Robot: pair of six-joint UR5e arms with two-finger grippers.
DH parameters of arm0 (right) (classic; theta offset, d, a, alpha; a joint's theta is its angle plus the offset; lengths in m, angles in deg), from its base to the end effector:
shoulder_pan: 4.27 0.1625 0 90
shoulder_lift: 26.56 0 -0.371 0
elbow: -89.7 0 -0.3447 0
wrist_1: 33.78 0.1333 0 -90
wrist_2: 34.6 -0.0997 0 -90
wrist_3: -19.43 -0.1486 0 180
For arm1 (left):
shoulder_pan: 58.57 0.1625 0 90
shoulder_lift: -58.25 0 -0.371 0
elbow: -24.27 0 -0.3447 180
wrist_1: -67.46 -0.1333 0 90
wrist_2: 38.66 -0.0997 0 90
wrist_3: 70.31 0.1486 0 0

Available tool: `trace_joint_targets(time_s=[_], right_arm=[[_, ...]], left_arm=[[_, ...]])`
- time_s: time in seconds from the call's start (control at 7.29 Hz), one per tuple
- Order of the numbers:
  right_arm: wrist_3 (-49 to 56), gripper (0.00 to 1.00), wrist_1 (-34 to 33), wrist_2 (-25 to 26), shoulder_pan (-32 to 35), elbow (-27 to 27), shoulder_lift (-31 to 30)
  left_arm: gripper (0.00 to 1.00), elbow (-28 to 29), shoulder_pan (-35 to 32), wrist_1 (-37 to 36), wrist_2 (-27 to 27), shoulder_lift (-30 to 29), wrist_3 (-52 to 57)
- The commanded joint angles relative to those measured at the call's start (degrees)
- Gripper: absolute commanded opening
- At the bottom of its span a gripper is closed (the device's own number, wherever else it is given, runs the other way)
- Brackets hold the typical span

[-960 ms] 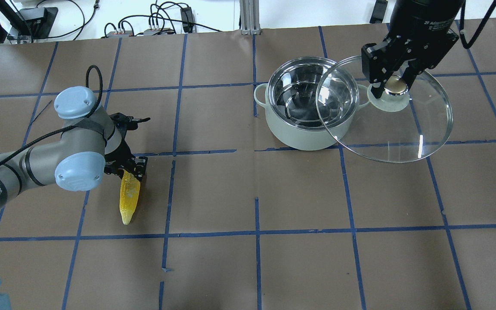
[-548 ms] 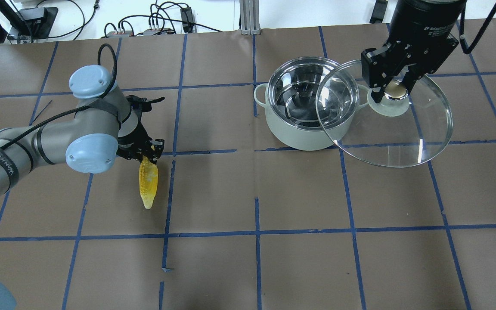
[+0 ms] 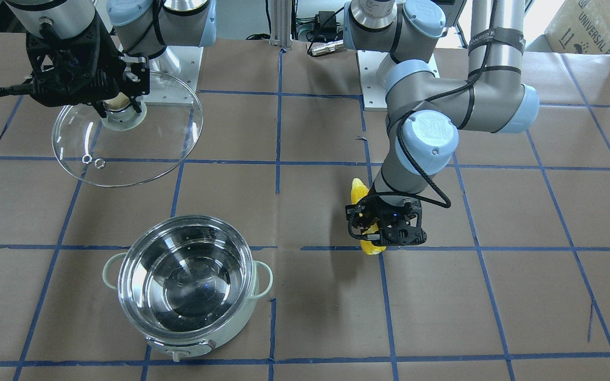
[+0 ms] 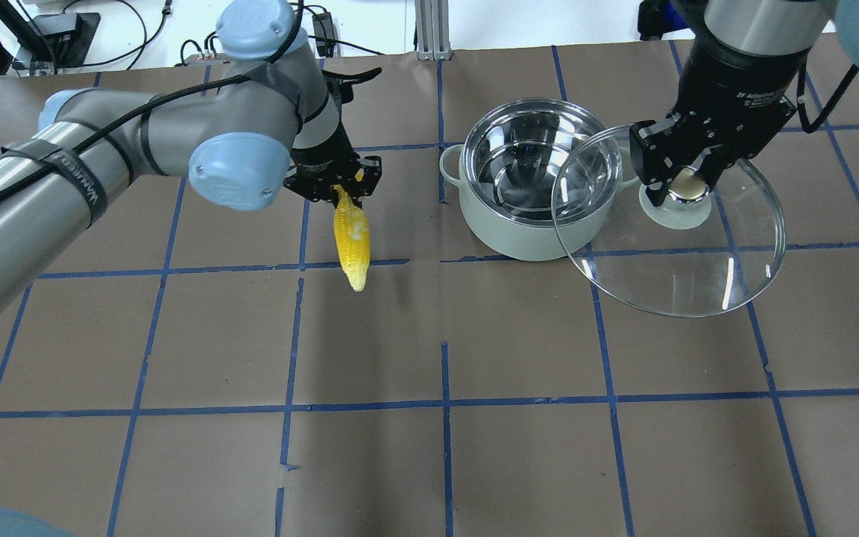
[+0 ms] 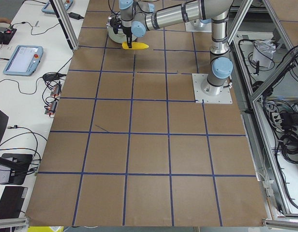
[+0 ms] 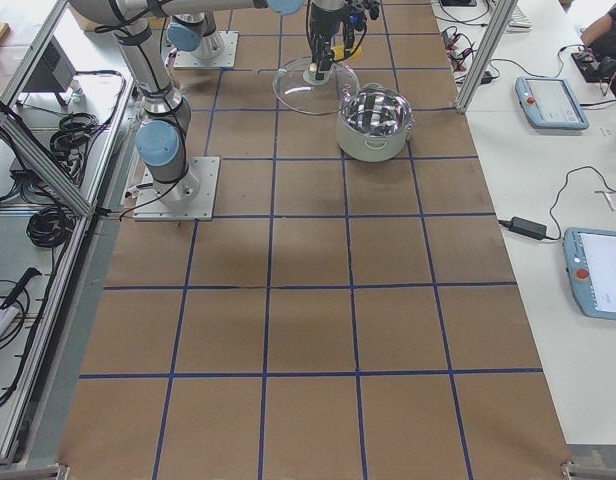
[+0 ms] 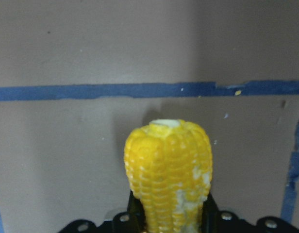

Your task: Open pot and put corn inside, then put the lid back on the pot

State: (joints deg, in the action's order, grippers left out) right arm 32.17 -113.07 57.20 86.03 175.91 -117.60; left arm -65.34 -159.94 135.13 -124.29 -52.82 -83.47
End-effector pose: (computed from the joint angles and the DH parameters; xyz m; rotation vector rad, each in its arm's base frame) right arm 0.1308 -0.4200 0.4045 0.3565 -3.0967 -0.1645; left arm -0.2521 -0.5203 0.2417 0.0461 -3.0606 0.0183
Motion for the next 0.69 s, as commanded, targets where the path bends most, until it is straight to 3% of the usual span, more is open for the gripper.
trace_joint_targets(time_s=[0.0,0.55], right_arm=[[0.3,0.43,-0.5,0.1,-1.5,0.5,-0.3],[0.8,0.44,-0.3,0.4,-4.1,0.6,-0.3]], left_arm=[[0.19,11.4,-7.2,0.9,1.3,-4.8,-2.8],[0.2,25.6,-12.3,1.2,1.3,-15.9,-4.6]])
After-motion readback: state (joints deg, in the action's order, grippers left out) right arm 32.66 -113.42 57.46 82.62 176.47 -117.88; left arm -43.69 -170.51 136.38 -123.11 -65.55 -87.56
